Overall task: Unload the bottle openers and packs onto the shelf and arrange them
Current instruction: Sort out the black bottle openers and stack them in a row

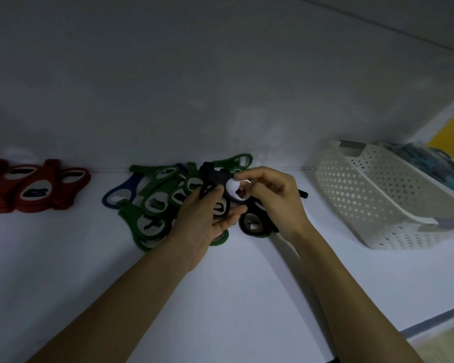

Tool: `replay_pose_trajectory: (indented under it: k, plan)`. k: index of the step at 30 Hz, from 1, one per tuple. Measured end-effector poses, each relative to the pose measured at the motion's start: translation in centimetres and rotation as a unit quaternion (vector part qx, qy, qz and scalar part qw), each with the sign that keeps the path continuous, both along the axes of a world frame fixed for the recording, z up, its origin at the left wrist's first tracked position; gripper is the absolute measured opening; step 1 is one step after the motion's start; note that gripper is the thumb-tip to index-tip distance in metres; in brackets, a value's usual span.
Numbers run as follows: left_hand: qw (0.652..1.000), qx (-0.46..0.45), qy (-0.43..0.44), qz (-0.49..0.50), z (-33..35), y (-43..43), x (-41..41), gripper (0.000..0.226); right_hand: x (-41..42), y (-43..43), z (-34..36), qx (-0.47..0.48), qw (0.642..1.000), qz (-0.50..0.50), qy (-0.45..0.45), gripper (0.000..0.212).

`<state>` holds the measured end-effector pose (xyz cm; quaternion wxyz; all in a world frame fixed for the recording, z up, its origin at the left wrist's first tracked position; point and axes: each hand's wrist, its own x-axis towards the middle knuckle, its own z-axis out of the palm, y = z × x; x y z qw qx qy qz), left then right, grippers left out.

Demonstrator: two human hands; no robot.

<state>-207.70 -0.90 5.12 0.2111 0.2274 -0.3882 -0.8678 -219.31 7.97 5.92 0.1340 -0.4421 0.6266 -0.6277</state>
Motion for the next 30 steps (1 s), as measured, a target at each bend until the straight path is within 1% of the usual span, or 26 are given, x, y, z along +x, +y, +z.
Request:
replay_pose_trajectory:
  k: [2,3,5,6,10,11,14,16,17,18,19,20,21,23,24,27,28,30]
  plan:
    - [1.000,-0.014,0.005,-0.003,-0.1,0.0,0.0,0.019,0.1,-0.1,-0.1,0.003,1.000,0.012,0.003,0.024]
    - [1.000,-0.026,0.001,-0.002,-0.1,0.0,0.0,0.020,0.2,-0.2,-0.2,0.005,1.000,0.008,0.013,0.020]
    - [0.999,-0.042,-0.012,0.005,-0.2,0.1,-0.1,0.018,0.1,-0.5,-0.5,0.011,0.999,-0.020,0.045,0.011]
    - [0.999,-0.051,-0.017,0.004,-0.2,0.2,0.0,0.018,0.0,-0.6,-0.6,0.020,0.998,-0.034,0.053,0.011]
    - [0.998,-0.065,-0.014,-0.009,-0.2,0.2,0.0,0.020,-0.7,-0.3,-0.8,0.090,0.993,-0.033,0.070,0.017]
    - [0.998,-0.063,-0.014,-0.009,-0.2,0.2,0.0,0.020,-0.8,-0.1,-0.8,0.094,0.992,-0.025,0.078,0.019]
    - [0.999,-0.042,-0.012,-0.011,-0.3,0.3,0.0,0.015,-1.2,0.0,-0.8,0.073,0.993,-0.019,0.087,0.033]
    - [1.000,-0.027,-0.003,-0.012,-0.4,0.3,0.0,0.016,-1.3,-0.1,-1.1,0.071,0.989,-0.060,0.111,0.032]
    - [1.000,-0.022,0.001,-0.010,-0.4,0.2,-0.1,0.017,-1.4,-0.2,-1.5,0.090,0.979,-0.105,0.149,0.029]
    - [1.000,-0.019,0.004,-0.009,-0.4,0.2,-0.1,0.017,-1.6,-0.1,-1.8,0.130,0.957,-0.158,0.204,0.024]
    - [1.000,-0.015,0.004,-0.008,-0.4,0.1,-0.2,0.017,-1.7,-0.1,-2.1,0.179,0.926,-0.206,0.261,0.019]
    - [1.000,-0.013,0.000,-0.006,-0.3,0.1,-0.3,0.015,-1.8,0.0,-2.2,0.228,0.895,-0.234,0.303,0.019]
    - [1.000,-0.015,-0.007,-0.002,-0.3,0.1,-0.3,0.013,-2.0,0.1,-2.3,0.269,0.875,-0.241,0.322,0.026]
    - [0.999,-0.028,-0.019,0.003,-0.1,0.1,-0.4,0.010,-2.3,0.2,-2.2,0.301,0.865,-0.240,0.322,0.034]
    - [0.999,-0.030,-0.020,0.002,-0.1,0.2,-0.4,0.013,-2.3,0.2,-2.2,0.302,0.861,-0.243,0.329,0.032]
    - [1.000,0.010,-0.017,0.011,0.3,0.1,-0.4,0.042,-2.1,0.2,-2.0,0.291,0.845,-0.251,0.372,0.025]
    - [0.999,0.025,-0.014,0.015,0.4,0.0,-0.4,0.046,-2.0,0.3,-2.0,0.282,0.841,-0.256,0.385,0.025]
    - [0.998,0.054,-0.011,0.016,0.5,0.0,-0.4,0.043,-2.0,0.2,-1.8,0.258,0.829,-0.284,0.407,0.024]
